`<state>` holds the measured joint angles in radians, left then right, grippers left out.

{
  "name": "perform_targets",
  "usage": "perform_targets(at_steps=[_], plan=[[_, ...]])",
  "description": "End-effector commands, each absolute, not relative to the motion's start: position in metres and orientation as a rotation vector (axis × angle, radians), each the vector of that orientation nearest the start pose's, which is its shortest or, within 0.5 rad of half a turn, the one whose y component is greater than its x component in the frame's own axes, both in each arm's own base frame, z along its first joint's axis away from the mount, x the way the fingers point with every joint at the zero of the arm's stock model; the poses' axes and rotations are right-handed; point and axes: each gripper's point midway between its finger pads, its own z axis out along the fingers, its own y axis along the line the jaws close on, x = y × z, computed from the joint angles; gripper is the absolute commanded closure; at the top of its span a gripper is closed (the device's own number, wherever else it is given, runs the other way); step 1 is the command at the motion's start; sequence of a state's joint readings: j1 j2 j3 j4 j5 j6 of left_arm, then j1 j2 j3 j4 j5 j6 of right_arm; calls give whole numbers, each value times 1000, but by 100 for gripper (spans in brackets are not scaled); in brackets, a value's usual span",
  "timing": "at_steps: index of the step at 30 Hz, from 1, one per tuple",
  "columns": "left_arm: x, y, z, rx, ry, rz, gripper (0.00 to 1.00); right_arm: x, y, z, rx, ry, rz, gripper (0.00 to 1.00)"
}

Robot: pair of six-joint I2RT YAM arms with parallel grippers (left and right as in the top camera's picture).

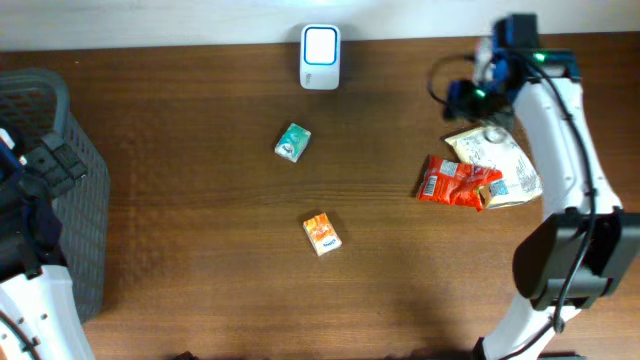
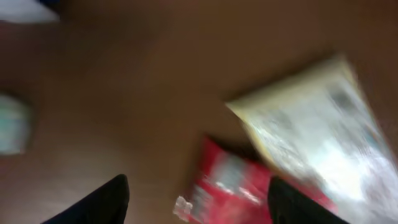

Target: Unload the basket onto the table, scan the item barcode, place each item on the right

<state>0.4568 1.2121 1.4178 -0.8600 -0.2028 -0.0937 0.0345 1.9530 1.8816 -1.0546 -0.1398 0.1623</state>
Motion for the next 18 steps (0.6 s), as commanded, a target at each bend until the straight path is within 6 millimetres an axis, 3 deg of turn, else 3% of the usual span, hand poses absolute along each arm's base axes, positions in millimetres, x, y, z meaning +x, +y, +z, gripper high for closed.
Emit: perform_targets(at_steps=[1, 3, 5, 9, 13, 18], plan=[[295, 186, 324, -710, 2123, 438, 1, 475, 124, 190, 147, 2646, 468, 30], [295, 186, 324, -710, 2123, 438, 1, 479, 163, 177, 180, 2637, 533, 31], [295, 186, 324, -710, 2123, 438, 1, 480, 203, 152, 212, 2661, 580, 44], [295, 186, 324, -710, 2123, 438, 1, 480, 257, 101, 254, 2706, 622, 53], [295, 186, 324, -710, 2123, 438, 1, 481, 288, 59, 272, 2730, 649, 53], [295, 186, 324, -710, 2123, 438, 1, 490, 314, 25, 233, 2699, 688, 53]])
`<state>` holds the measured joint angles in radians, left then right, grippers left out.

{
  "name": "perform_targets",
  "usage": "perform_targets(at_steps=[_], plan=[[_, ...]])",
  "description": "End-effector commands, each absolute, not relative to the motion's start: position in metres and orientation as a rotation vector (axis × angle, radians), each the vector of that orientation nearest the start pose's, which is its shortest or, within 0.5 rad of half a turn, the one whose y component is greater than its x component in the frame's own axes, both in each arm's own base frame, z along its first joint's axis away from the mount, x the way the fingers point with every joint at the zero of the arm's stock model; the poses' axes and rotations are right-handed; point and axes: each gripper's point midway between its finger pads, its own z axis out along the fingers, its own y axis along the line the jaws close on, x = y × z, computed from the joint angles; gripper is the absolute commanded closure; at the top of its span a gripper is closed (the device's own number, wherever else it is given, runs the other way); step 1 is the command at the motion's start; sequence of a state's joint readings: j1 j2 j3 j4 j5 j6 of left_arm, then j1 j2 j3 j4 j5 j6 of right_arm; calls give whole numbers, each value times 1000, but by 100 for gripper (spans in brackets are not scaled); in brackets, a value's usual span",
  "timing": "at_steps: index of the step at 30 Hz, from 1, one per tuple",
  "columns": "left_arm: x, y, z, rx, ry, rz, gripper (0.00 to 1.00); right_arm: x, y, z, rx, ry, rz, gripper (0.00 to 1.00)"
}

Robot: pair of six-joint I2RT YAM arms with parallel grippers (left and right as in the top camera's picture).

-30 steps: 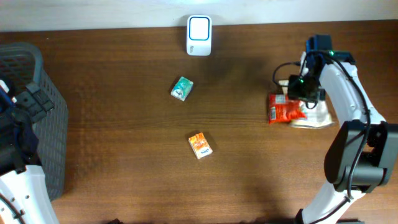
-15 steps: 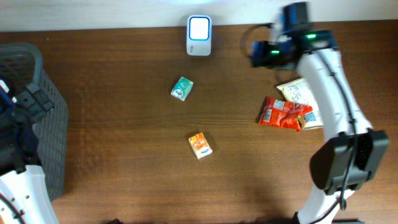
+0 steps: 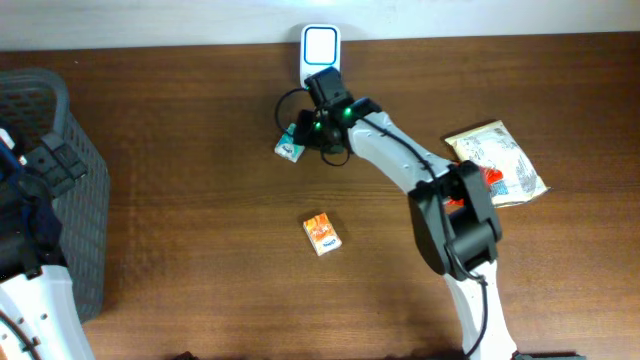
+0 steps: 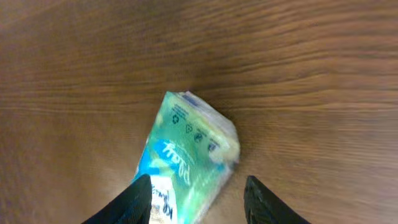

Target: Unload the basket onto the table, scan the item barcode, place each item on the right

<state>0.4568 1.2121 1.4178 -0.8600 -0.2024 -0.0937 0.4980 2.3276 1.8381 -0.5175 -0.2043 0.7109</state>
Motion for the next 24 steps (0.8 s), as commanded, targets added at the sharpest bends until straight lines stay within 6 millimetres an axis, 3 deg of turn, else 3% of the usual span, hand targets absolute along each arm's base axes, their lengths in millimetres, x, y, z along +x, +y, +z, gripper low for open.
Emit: perform_targets(at_steps=[1, 7, 11, 13, 16, 18, 21, 24], plan=[[295, 186, 324, -710, 2123, 438, 1, 489, 316, 19, 244, 2707, 688, 53], [295, 186, 324, -710, 2123, 438, 1, 480, 313, 2, 275, 2763, 662, 64], [295, 186, 324, -710, 2123, 438, 1, 480, 313, 2, 253, 2766, 662, 85], [295, 186, 324, -710, 2123, 438, 1, 478, 315, 3, 209, 2769, 671, 96], [295, 186, 324, -710, 2123, 438, 1, 466, 331, 14, -47, 2775, 834, 96], [295, 186, 324, -710, 2123, 438, 1, 461, 336, 37, -191, 2733, 1031, 96], [295, 186, 324, -710, 2123, 438, 1, 451, 333, 97, -463, 2535, 1426, 96], [295, 186, 324, -710, 2123, 438, 1, 434, 305, 165, -669, 2236, 1801, 96]])
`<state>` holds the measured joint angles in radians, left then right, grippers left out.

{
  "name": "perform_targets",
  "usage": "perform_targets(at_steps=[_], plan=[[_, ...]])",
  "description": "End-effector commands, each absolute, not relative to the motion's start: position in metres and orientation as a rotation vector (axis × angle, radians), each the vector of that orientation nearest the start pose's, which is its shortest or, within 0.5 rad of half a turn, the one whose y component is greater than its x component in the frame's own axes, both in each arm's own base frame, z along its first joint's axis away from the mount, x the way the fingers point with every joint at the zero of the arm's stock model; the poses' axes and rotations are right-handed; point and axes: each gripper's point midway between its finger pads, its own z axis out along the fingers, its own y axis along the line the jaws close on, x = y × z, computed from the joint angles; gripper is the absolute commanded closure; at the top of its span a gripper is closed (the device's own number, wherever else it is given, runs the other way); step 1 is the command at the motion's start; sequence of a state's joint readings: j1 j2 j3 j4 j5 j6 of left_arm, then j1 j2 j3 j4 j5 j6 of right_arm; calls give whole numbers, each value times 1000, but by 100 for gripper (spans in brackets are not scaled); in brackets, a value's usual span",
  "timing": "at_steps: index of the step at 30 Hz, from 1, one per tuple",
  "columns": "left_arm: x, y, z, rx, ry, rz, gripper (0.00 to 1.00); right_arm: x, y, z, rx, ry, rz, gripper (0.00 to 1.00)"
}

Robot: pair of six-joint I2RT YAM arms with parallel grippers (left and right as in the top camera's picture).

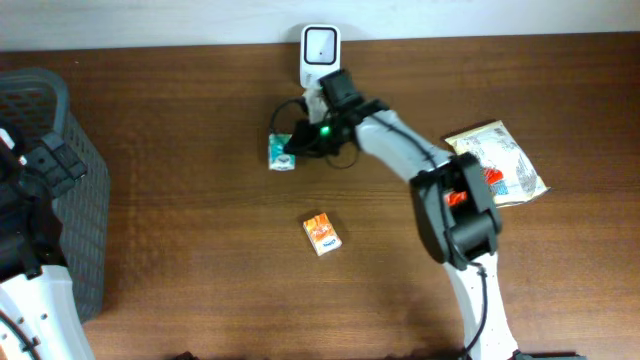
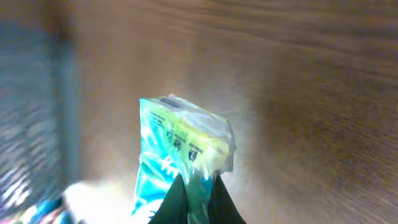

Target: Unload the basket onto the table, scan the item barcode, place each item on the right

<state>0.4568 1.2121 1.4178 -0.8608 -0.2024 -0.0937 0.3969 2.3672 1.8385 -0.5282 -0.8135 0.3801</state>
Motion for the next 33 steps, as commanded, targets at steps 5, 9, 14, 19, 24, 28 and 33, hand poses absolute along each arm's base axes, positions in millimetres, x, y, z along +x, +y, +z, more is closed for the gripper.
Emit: perform_targets(at_steps=[5, 9, 14, 19, 24, 28, 33], plan=[[295, 186, 324, -710, 2123, 438, 1, 436, 250, 215, -610, 2058, 2001, 96], [295, 186, 324, -710, 2123, 438, 1, 444, 221, 235, -527, 2028, 2037, 96], [295, 186, 324, -710, 2123, 438, 1, 451, 186, 264, -390, 2049, 2026, 96], [295, 186, 324, -710, 2123, 438, 1, 449, 160, 297, -328, 2033, 1990, 96], [295, 186, 324, -710, 2123, 438, 1, 444, 160, 320, -353, 2014, 1972, 96], [295, 186, 324, -710, 2123, 438, 1, 454, 164, 348, -459, 1947, 1910, 96], [295, 186, 324, -710, 2123, 438, 1, 449, 185, 427, -687, 1745, 1776, 96]])
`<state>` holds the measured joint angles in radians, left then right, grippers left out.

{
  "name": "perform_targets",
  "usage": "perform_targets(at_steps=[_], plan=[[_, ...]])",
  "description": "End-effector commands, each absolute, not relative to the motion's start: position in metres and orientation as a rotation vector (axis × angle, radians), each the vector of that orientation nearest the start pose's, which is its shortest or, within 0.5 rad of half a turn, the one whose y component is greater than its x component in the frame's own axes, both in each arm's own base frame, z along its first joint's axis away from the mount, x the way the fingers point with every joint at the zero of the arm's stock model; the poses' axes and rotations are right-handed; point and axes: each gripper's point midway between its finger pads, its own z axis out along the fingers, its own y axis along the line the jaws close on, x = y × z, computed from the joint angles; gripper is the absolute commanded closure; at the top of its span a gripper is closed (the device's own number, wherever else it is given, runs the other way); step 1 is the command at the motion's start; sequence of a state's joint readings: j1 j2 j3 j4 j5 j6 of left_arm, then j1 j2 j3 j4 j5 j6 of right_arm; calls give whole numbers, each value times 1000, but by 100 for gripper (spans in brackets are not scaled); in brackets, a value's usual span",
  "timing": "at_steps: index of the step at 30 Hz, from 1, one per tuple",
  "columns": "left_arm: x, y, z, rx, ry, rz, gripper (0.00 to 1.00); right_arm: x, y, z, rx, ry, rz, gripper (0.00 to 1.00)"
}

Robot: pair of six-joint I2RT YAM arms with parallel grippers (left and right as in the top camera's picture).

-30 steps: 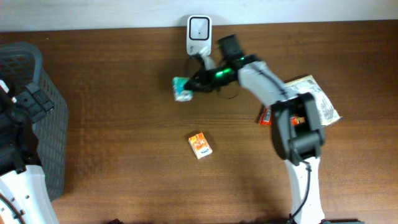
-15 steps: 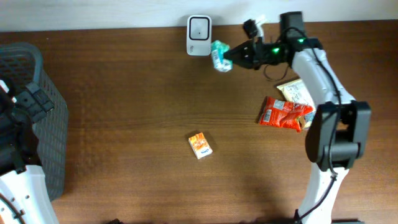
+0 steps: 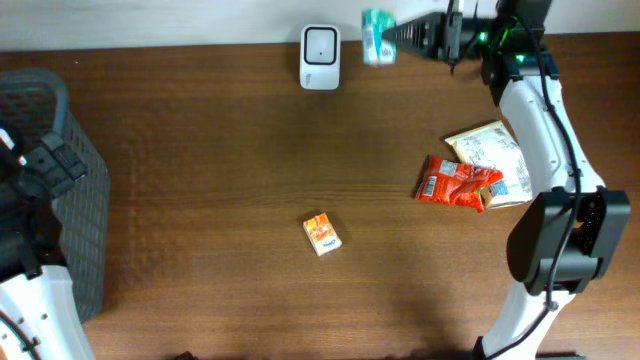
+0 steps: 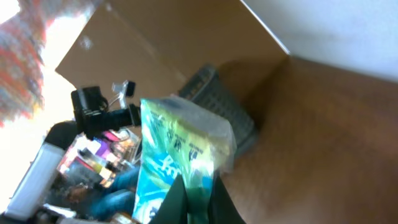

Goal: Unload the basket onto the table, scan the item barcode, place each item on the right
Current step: 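Carry the green-and-white pack up to the scanner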

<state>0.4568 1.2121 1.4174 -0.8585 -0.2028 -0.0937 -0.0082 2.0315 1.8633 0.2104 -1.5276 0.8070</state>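
My right gripper (image 3: 392,32) is shut on a green and blue tissue pack (image 3: 375,22), held in the air at the table's far edge, just right of the white barcode scanner (image 3: 320,44). In the right wrist view the tissue pack (image 4: 180,155) fills the middle, pinched between the black fingertips (image 4: 214,202) at the bottom. The scanner does not show in that view. My left arm (image 3: 30,230) stays at the far left; its gripper is out of view.
An orange small box (image 3: 321,234) lies mid-table. A red snack packet (image 3: 455,182) and a pale foil bag (image 3: 497,160) lie at the right. A grey mesh basket (image 3: 50,190) stands at the left edge.
The right gripper, shut on the tissue pack, has gone from low over the table left of the scanner to a raised spot right of the scanner at the far edge.
The right gripper was open above the snack bags at the right. Then it stood open over the green tissue pack near the scanner. Then it was shut on the pack, lifted slightly. Now it holds the pack up beside the scanner.
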Motion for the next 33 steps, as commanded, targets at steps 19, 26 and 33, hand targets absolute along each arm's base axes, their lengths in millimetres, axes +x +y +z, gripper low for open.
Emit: perform_targets(at_steps=[19, 26, 33], plan=[[295, 186, 324, -710, 2123, 438, 1, 514, 205, 317, -250, 2026, 1607, 96], [295, 186, 324, -710, 2123, 438, 1, 530, 163, 244, -36, 2357, 964, 96], [295, 186, 324, -710, 2123, 438, 1, 541, 149, 317, -254, 2193, -62, 96]])
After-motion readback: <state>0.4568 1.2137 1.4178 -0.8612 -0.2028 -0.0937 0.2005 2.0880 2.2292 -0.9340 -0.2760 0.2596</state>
